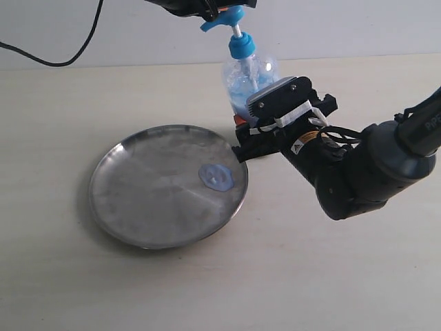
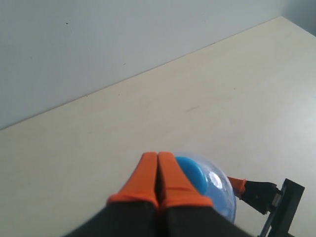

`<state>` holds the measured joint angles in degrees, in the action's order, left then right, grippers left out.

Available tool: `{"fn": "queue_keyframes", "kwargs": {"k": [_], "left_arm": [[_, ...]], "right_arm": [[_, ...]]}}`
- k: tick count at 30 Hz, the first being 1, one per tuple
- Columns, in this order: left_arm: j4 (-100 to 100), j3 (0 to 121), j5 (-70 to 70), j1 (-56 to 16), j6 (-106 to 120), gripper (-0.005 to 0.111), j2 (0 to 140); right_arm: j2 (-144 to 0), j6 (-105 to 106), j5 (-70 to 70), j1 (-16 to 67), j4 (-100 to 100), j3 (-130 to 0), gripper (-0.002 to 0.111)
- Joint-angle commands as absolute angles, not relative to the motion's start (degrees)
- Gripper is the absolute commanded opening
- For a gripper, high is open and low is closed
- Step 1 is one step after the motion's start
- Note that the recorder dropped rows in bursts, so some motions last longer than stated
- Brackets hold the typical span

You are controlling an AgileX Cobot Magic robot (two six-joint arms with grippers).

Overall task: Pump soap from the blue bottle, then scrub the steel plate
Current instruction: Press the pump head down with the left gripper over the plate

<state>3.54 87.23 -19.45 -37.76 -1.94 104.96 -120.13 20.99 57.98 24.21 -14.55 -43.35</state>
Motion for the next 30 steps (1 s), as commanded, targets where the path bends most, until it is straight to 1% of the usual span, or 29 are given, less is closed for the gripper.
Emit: {"fn": "queue_keyframes", "kwargs": {"k": [1,13,30], "left_arm": [[3.6,86.1,-27.1,-37.9,-1.7,0.0,106.9],[3.3,86.1,-31.3,-37.9,-0.7,0.0,105.9],[4.3,86.1,-33.8,-38.2,0.0,0.0,106.1]], "right_arm": [[-119.4,20.9,60.1,24.3,-10.1,-43.9,0.0],[-119.4,20.9,60.1,24.3,-8.7,-43.9,0.0],[-119.4,20.9,60.1,24.3,-7.7,-43.9,0.0]]}}
